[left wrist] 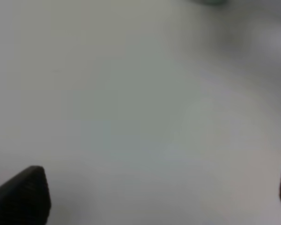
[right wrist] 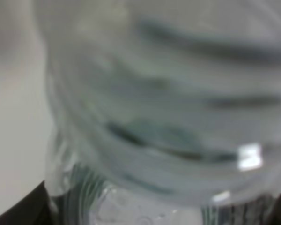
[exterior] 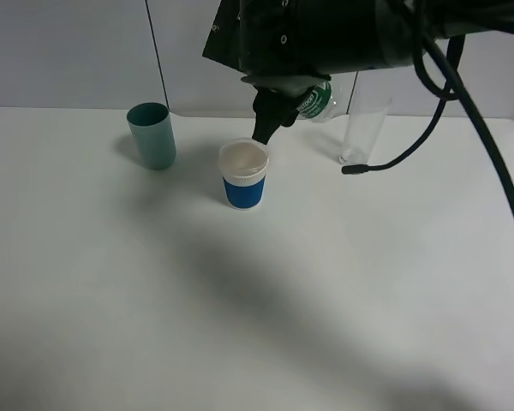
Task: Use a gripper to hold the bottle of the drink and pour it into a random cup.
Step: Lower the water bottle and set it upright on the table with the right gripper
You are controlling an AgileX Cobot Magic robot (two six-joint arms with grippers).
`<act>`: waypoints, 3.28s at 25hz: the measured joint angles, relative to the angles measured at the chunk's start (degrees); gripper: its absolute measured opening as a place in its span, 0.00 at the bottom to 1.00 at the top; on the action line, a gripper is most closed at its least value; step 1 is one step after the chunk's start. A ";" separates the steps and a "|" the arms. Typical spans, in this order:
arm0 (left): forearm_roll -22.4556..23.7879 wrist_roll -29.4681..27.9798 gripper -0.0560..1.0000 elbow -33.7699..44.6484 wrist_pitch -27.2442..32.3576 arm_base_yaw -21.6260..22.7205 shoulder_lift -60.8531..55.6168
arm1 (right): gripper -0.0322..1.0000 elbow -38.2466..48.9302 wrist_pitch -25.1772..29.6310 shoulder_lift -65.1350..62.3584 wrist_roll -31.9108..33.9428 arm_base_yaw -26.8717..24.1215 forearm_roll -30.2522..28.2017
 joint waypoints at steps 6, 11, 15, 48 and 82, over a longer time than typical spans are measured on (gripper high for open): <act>0.00 0.00 0.99 0.00 0.00 0.00 0.00 | 0.60 0.00 -3.69 -1.25 4.38 0.00 3.83; 0.00 0.00 0.99 0.00 0.00 0.00 0.00 | 0.60 0.23 -4.30 -2.01 6.16 0.00 7.64; 0.00 0.00 0.99 0.00 0.00 0.00 0.00 | 0.60 3.50 -7.58 -4.76 8.31 0.00 9.33; 0.00 0.00 0.99 0.00 0.00 0.00 0.00 | 0.60 38.09 -60.31 -19.79 -14.35 -3.92 40.10; 0.00 0.00 0.99 0.00 0.00 0.00 0.00 | 0.60 61.33 -84.47 -19.85 -41.79 -5.11 86.02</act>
